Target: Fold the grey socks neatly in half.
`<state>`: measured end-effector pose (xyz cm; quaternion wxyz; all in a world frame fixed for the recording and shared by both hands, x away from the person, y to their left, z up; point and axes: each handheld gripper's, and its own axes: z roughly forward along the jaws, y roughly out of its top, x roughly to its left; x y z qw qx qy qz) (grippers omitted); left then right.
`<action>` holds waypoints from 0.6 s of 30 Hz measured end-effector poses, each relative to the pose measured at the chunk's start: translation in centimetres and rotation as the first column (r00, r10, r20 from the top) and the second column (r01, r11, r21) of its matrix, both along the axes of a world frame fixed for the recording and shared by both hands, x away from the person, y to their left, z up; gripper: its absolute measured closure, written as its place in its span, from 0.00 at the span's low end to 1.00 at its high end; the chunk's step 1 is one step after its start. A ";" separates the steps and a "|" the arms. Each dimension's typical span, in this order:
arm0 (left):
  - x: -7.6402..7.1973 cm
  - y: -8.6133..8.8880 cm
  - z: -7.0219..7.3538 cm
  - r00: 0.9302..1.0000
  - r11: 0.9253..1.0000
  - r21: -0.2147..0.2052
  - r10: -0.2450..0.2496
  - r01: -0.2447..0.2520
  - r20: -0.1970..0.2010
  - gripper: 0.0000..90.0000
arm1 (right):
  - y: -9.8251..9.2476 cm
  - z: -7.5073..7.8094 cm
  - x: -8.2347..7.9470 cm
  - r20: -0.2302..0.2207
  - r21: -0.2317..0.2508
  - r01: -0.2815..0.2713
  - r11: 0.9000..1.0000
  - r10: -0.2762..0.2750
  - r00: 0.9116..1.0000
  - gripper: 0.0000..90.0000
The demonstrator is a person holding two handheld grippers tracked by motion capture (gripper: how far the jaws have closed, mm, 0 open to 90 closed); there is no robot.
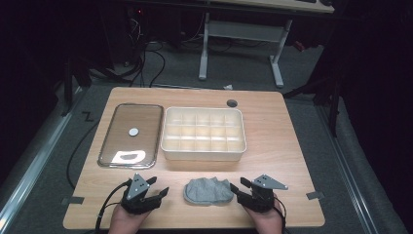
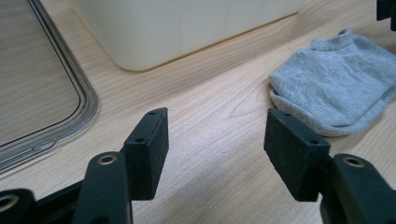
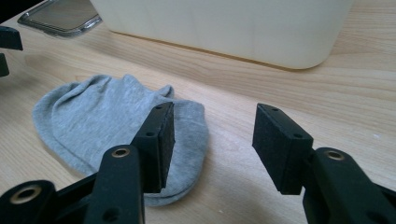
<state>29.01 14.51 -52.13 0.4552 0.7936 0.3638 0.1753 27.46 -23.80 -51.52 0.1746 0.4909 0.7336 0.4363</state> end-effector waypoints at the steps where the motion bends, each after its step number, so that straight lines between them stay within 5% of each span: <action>1: -0.1 -0.1 0.0 1.000 1.000 0.001 -0.005 0.005 0.002 0.45 | 0.1 0.0 -0.1 0.001 -0.003 -0.001 1.000 0.001 1.000 0.55; 11: -0.2 -3.4 1.2 0.997 0.997 -0.003 -0.083 0.083 0.003 0.56 | 0.6 -0.1 -1.2 -0.003 -0.003 -0.022 1.000 0.022 1.000 0.57; 16: 0.2 -7.4 1.8 0.991 0.991 -0.008 -0.136 0.136 -0.016 0.62 | 0.6 -0.1 -1.3 -0.002 -0.009 -0.035 0.999 0.035 0.999 0.57; 18: 0.3 -9.2 2.0 0.987 0.987 0.013 -0.162 0.162 -0.011 0.74 | 1.0 -0.4 -1.3 -0.009 -0.017 -0.045 0.999 0.045 0.999 0.57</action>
